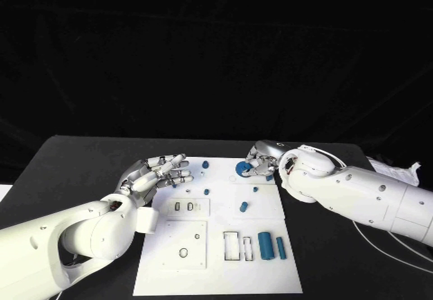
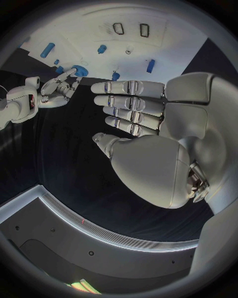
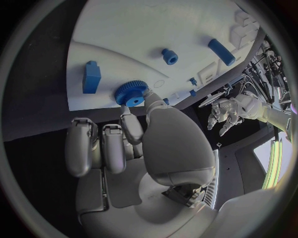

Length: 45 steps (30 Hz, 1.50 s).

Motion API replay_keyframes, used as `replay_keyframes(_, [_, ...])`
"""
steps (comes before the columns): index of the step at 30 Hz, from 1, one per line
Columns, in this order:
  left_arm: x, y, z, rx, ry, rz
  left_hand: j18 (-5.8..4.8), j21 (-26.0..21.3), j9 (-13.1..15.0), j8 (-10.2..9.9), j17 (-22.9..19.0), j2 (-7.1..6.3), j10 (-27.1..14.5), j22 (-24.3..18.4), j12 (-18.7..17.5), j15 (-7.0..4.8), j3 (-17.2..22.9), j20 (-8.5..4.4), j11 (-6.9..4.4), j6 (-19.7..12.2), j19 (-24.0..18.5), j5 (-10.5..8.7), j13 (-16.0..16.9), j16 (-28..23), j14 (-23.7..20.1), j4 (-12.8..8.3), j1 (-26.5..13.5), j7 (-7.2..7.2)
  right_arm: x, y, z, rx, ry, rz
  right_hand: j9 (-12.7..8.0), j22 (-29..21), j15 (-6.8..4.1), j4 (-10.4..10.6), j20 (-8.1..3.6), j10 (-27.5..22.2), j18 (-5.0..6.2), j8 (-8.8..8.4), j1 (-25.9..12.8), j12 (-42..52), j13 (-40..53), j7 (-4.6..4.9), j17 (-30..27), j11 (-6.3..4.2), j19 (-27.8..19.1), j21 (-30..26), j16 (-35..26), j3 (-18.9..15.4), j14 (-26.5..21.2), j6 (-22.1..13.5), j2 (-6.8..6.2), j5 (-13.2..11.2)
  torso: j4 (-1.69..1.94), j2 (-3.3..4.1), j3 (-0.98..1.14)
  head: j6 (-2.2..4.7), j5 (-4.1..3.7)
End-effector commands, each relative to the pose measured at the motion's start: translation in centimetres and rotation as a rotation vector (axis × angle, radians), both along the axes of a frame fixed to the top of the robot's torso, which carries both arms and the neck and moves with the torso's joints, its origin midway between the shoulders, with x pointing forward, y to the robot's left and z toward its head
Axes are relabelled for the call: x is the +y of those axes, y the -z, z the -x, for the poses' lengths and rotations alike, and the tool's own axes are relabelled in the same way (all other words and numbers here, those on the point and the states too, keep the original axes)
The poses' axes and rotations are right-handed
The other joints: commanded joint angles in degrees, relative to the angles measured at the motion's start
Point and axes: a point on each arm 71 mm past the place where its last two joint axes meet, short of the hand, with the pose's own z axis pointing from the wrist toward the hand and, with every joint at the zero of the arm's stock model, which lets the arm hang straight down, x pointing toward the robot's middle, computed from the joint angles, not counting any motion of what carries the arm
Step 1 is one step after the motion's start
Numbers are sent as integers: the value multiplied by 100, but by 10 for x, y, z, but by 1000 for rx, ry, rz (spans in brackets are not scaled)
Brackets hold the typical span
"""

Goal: Assemble the parts on the task board

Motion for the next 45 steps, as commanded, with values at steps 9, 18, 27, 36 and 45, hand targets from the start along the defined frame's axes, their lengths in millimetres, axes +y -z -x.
replay_keyframes(9, [-1,-1,0,-2,18,4,54,-46,-8,-48,19,52,-21,-16,-42,30,-10,1,26,1,24,-19,-8,-49,13,-53,-13,12,5,3,2,-39,8,45,-3,21,10,82,13,-44,-108,-35,-74,-71,-28,-12,523,15,29,28,29,-62,414,-22,-48,-29,-2,1,0,8,4])
replay_keyframes(18, [0,0,-2,-1,14,2,54,-50,-9,-52,21,50,-26,-19,-45,32,-11,2,29,-4,24,-20,-8,-53,12,-56,-19,15,8,5,3,-47,7,61,11,52,-2,64,7,-25,-113,-4,59,-38,27,-31,538,-2,37,45,38,-20,416,44,12,-15,1,5,0,4,-3])
replay_keyframes(27, [0,0,-2,-1,16,2,53,-54,-8,-55,24,50,-30,-21,-48,33,-12,3,31,-6,24,-20,-8,-57,12,-60,-24,16,13,6,2,-65,18,56,10,49,-2,142,4,-30,-112,-11,-2,-58,37,-30,531,0,31,44,33,-58,413,42,23,66,6,2,1,-4,4])
replay_keyframes(36, [0,0,-2,0,17,2,53,-54,-8,-55,24,50,-30,-21,-48,33,-12,3,31,-6,24,-20,-8,-57,12,-60,-24,16,17,9,2,-57,11,60,15,60,-6,161,2,-14,-114,-1,16,-34,69,-39,541,-8,34,50,39,-51,415,65,51,85,-2,1,2,-15,6])
replay_keyframes(45, [-1,0,-1,1,19,3,53,-54,-8,-55,24,50,-30,-21,-48,33,-12,3,31,-6,24,-20,-8,-57,12,-60,-24,16,17,11,3,-53,3,66,107,104,-86,-203,-56,31,-119,160,621,17,163,-140,575,-105,46,72,55,312,420,424,317,-76,-1,1,5,-23,9])
